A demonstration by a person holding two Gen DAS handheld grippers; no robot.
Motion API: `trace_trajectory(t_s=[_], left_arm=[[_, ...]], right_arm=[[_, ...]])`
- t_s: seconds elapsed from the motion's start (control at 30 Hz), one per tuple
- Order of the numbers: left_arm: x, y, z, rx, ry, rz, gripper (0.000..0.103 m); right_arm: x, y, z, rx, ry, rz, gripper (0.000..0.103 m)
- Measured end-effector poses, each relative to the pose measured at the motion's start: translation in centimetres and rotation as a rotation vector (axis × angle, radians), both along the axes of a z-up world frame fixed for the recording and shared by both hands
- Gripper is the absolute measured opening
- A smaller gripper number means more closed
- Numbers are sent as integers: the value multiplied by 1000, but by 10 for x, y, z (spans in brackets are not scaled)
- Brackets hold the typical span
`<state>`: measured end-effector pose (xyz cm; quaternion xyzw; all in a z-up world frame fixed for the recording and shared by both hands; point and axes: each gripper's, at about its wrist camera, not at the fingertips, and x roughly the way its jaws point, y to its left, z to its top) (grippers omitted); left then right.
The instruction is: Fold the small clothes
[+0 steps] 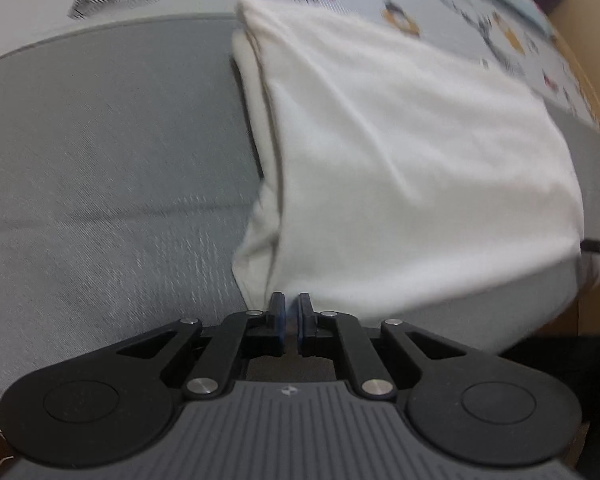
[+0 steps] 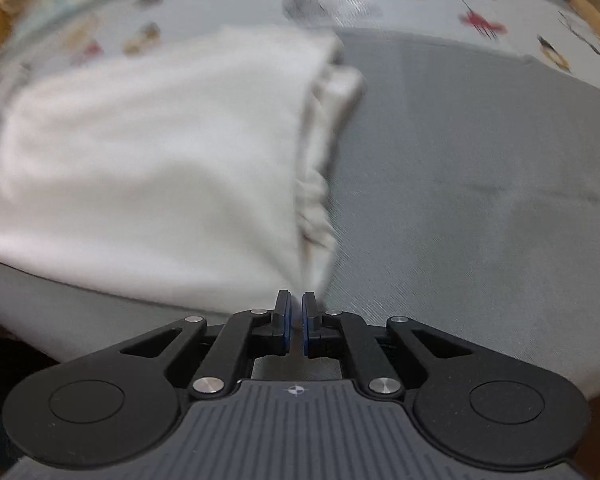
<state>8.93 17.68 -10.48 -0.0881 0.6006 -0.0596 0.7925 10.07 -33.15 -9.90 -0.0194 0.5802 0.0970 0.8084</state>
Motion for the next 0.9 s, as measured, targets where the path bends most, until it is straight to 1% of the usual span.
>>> trace_trajectory(t_s=[0.03, 0.1, 0.17, 0.23, 0.3, 0.4, 0.5, 0.57, 0.63, 0.67, 0.7, 0.73, 0.77, 0.8, 0.87, 0.9], left_arm=[[1, 3, 4, -10, -22, 21, 9], [5, 12, 11, -44, -70, 72, 12], [10, 21, 17, -59, -110, 136, 25], [20, 27, 20, -78, -126, 199, 28], [27, 32, 20, -106, -129, 253, 29], [37, 30, 21, -143, -130, 305, 37], [49, 19, 16, -152, -122, 317, 40], [56, 13, 13, -128, -107, 327, 42], [59, 16, 5, -114, -81, 338, 42], [62, 15, 1, -111, -57, 345, 43], [62, 16, -3, -107, -38, 349, 45], [62, 18, -7, -104, -11, 348, 47], [64, 17, -11, -101, 6, 343, 48], [65, 17, -14, -97, 11, 339, 49], [69, 17, -17, -95, 13, 330, 54], [70, 16, -18, -97, 15, 325, 54]], right_arm=[[2, -2, 2, 9, -7, -17, 10], [3, -9, 13, 40, -66, -57, 10], [4, -16, 25, 75, -127, -105, 10], [4, -21, 36, 123, -197, -142, 10], [9, -21, 42, 171, -237, -151, 11], [16, -11, 39, 181, -223, -127, 12], [25, 6, 31, 142, -195, -89, 12], [31, 14, 22, 99, -163, -79, 12], [34, 18, 9, 19, -104, -91, 12], [34, 16, 3, -19, -70, -99, 20], [35, 14, -2, -42, -42, -108, 25], [36, 11, -2, -47, -38, -121, 29], [35, 8, 1, -38, -51, -131, 29], [34, 5, 4, -24, -68, -137, 29], [32, -1, 13, -12, -115, -153, 29], [30, -4, 16, -7, -132, -163, 29]])
